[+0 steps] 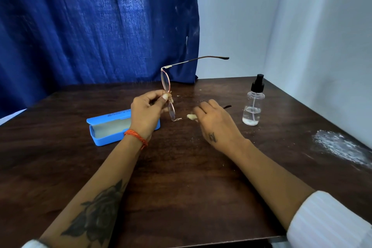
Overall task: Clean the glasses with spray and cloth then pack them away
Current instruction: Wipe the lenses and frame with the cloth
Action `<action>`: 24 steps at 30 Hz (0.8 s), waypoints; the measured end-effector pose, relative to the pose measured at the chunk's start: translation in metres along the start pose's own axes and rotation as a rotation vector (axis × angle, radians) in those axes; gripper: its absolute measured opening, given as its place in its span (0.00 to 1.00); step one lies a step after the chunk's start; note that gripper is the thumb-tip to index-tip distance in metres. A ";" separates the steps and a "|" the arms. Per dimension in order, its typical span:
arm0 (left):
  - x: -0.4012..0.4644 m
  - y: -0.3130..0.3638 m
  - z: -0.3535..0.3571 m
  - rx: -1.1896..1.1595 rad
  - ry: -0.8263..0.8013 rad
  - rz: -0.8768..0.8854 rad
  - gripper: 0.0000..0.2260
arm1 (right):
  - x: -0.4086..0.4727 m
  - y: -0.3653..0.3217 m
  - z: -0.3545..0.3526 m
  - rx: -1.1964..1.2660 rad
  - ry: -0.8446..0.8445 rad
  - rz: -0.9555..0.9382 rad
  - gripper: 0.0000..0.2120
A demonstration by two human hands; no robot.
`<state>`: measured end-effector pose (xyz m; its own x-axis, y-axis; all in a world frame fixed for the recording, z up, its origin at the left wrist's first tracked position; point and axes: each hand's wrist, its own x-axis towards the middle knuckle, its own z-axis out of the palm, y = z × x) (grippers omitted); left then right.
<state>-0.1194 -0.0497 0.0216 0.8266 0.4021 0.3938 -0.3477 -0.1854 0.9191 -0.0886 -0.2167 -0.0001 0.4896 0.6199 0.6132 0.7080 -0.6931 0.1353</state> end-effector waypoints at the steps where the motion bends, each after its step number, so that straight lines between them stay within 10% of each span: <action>1: 0.001 0.000 0.000 0.001 0.003 0.002 0.06 | 0.000 0.004 0.000 -0.010 -0.006 0.031 0.08; 11: 0.002 -0.004 -0.001 0.049 0.022 0.013 0.07 | -0.005 0.033 -0.005 -0.105 -0.096 0.324 0.14; 17: 0.003 -0.006 0.000 0.082 0.077 0.024 0.07 | -0.007 0.041 -0.026 0.268 0.267 0.426 0.13; 24: 0.000 -0.010 0.009 -0.136 0.113 -0.069 0.04 | -0.007 0.022 -0.033 0.610 -0.479 0.127 0.12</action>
<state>-0.1119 -0.0555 0.0126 0.7983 0.5093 0.3214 -0.3545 -0.0341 0.9344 -0.0934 -0.2489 0.0242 0.6530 0.7371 0.1739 0.7185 -0.5305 -0.4498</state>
